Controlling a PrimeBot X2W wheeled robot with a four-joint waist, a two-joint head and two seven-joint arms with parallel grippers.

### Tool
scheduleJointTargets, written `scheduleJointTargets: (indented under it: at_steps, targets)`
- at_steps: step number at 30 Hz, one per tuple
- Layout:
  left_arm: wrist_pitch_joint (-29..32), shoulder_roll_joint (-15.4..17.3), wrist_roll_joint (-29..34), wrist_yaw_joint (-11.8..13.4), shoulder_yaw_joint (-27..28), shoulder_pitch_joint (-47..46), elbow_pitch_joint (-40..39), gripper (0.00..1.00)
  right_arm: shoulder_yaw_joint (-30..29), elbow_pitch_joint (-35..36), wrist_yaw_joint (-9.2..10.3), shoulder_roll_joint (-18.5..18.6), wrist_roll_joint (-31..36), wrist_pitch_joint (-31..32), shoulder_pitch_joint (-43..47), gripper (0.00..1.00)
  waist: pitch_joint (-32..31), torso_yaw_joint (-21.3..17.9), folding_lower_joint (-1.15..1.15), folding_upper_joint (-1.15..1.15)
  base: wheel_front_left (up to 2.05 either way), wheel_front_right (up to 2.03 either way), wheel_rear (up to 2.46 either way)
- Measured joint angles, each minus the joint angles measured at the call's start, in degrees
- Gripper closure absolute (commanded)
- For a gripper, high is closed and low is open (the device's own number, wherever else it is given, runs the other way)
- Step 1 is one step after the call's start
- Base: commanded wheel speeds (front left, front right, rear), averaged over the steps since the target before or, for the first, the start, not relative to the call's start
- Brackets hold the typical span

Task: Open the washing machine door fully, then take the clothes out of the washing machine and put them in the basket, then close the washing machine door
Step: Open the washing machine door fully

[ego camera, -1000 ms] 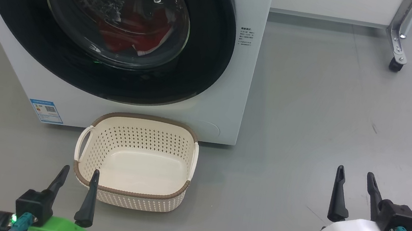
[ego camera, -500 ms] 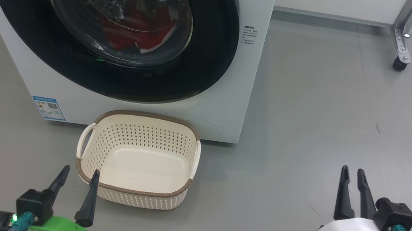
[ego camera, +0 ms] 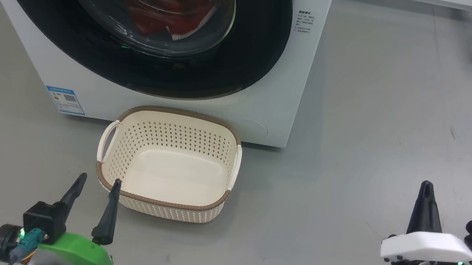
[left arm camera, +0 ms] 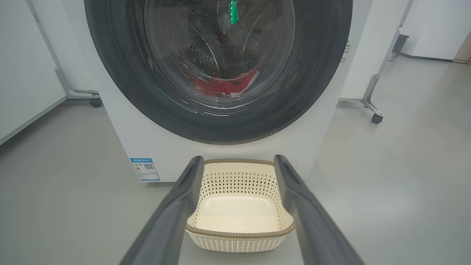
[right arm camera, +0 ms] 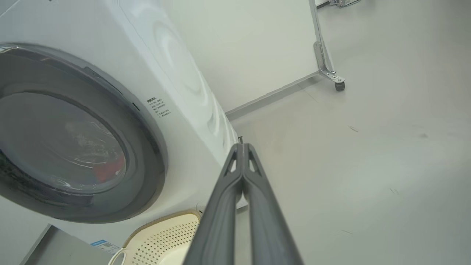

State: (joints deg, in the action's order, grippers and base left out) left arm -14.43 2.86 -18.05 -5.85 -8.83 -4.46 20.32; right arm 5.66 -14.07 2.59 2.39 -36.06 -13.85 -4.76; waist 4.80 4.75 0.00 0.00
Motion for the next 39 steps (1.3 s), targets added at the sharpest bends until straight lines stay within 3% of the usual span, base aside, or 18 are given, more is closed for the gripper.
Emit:
scheduleJointTargets:
  at_steps: [7,15,24,39]
  targets:
    - [0.0,-0.15,0.0,-0.09,-0.74,-2.08,-0.54,0.0,-2.58,1.92,-0.18,0.03,-18.14,3.1,-4.81,1.0,3.01,1.67,0.0,0.0,0.0,0.0,0.0]
    - [0.0,-0.32,-0.02,-0.55,-1.11,-4.52,-0.7,0.0,-6.86,3.52,0.74,0.22,-30.25,6.94,-12.92,1.0,7.31,4.34,0.0,0.0,0.0,0.0,0.0]
    - [0.0,-0.55,-0.57,-0.59,-1.4,-7.06,-0.77,0.0,-9.39,3.72,3.12,2.36,-27.89,11.16,-23.6,1.0,12.0,8.02,0.0,0.0,0.0,0.0,0.0]
    - [0.0,-0.97,-1.65,-1.02,-2.48,-10.24,-0.68,0.0,-9.01,1.45,4.17,6.1,-29.66,20.48,-38.54,1.0,18.22,13.09,0.0,0.0,0.0,0.0,0.0]
